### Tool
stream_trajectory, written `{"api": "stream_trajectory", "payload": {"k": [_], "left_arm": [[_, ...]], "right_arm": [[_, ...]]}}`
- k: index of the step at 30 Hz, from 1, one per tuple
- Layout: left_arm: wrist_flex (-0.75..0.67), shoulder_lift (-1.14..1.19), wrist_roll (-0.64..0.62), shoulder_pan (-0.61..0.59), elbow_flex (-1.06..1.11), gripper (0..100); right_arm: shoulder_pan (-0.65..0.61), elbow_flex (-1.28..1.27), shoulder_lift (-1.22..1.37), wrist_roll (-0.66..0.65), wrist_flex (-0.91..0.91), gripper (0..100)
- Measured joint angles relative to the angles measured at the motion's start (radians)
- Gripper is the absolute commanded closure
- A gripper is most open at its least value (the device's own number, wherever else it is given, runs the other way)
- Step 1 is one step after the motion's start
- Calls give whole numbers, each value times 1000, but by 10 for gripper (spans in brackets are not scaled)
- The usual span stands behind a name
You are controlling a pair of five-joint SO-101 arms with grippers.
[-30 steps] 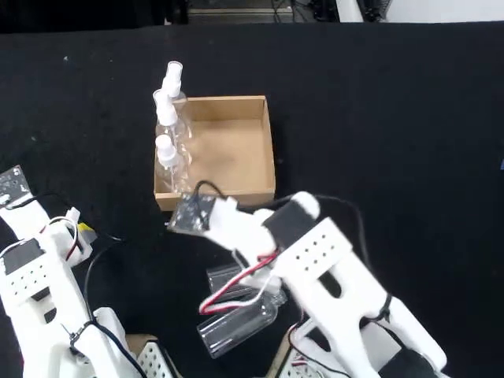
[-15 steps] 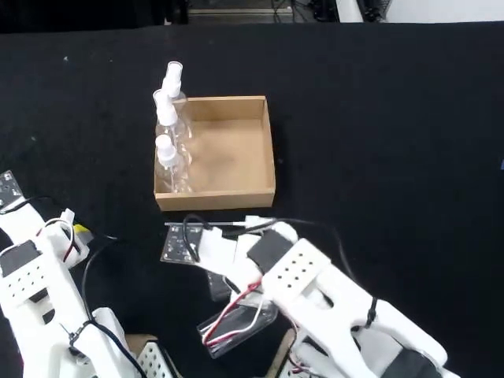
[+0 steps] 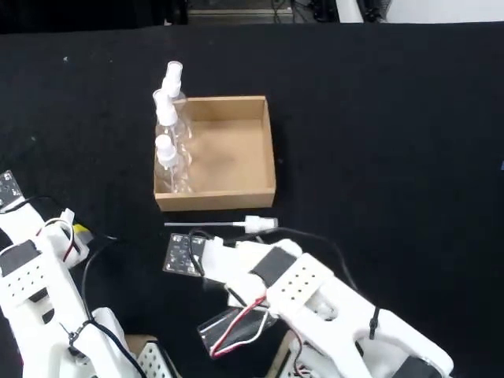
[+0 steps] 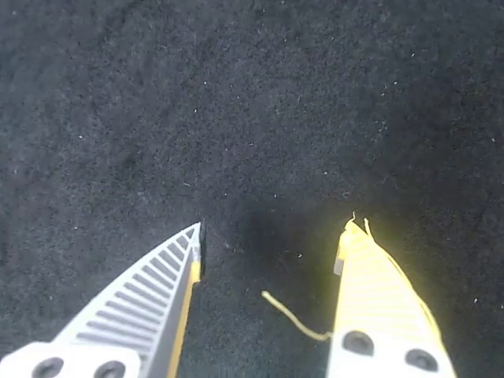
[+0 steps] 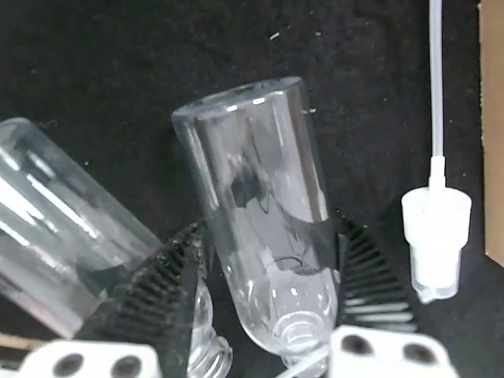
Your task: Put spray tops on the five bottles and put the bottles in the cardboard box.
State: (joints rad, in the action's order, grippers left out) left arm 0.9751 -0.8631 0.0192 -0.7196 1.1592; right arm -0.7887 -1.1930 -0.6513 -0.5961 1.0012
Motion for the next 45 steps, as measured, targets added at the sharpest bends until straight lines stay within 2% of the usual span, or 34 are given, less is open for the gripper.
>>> {"api": "stream_trajectory", "payload": {"k": [4,11,15,19,25,29,34,39,42,45], "left_arm": [[0,0,0,0,0,737],[0,0,0,0,0,737],[0,0,-2,0,0,737],[0,0,-3,0,0,737],[0,0,-44,0,0,737],[0,0,-52,0,0,737],[0,0,-55,0,0,737],[0,0,-57,0,0,737],[0,0,-57,0,0,737],[0,0,-57,0,0,737]], "right_arm": [[0,-61,23,3,8,781],[0,-64,23,3,5,935],[-2,-52,23,3,20,942],[0,97,23,43,124,943],[21,413,23,109,417,945],[247,574,23,123,523,945],[726,646,23,190,512,943],[1155,598,23,313,374,942],[1301,496,35,404,262,941],[1339,425,95,537,158,940]]}}
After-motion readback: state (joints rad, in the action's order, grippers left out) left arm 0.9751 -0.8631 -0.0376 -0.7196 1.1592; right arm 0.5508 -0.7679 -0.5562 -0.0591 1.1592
